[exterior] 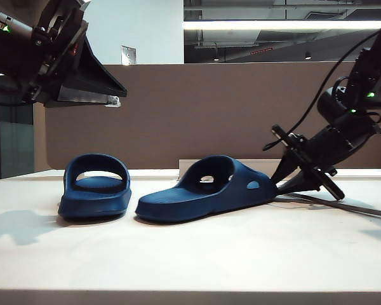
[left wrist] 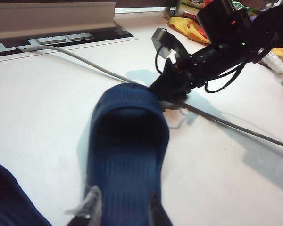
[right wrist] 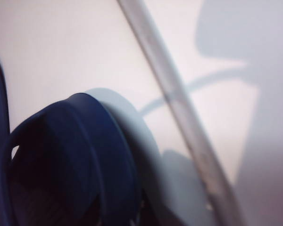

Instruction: Interlock the pair of blue slippers on the table with their fronts facing up.

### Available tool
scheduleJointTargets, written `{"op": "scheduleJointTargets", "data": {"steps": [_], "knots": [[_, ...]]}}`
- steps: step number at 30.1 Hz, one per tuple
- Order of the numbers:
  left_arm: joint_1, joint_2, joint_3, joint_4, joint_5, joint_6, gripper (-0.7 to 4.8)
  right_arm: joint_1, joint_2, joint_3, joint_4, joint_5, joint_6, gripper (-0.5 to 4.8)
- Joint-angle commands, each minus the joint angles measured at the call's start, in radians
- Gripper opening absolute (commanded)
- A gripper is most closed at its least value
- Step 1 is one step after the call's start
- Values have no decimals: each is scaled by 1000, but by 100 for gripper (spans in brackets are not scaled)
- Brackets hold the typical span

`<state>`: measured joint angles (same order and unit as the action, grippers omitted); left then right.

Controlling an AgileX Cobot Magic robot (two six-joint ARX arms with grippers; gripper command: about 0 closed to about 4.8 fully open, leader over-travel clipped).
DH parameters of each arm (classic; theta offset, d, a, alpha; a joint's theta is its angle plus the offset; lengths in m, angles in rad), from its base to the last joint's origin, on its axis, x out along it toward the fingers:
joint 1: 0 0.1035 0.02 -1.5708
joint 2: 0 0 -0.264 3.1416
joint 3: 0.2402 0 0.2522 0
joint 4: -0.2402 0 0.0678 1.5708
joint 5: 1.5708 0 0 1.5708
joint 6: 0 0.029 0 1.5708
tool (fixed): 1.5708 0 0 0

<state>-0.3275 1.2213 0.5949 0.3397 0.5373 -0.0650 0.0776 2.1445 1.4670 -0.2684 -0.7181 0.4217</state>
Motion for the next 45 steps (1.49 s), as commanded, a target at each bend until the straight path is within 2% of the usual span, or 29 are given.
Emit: {"op": "scheduleJointTargets", "data": {"steps": [1, 8, 13, 17, 27, 36, 40, 45], "knots": [[-1, -4, 4, 15, -2, 14, 128, -21, -18, -2, -37, 2, -8, 40], [-1, -4, 4, 14, -4, 64, 128, -64, -72, -3, -104, -44, -51, 40], [-1, -4, 4, 14, -80, 77, 128, -71, -125, -3, -172, -45, -117, 40], [-1, -4, 4, 14, -139, 95, 128, -71, -155, -4, -194, -63, -121, 40], [-1, -4, 4, -3, -204, 120, 128, -71, -201, -4, -260, -120, -127, 40], [1, -3, 4, -52, -277, 121, 128, -70, -262, -5, -278, -122, -128, 40], [13, -3, 4, -58, -299, 117, 128, -69, -290, -6, -304, -96, -135, 40], [13, -3, 4, -66, -333, 116, 128, -69, -330, -8, -298, 29, -107, 40]]}}
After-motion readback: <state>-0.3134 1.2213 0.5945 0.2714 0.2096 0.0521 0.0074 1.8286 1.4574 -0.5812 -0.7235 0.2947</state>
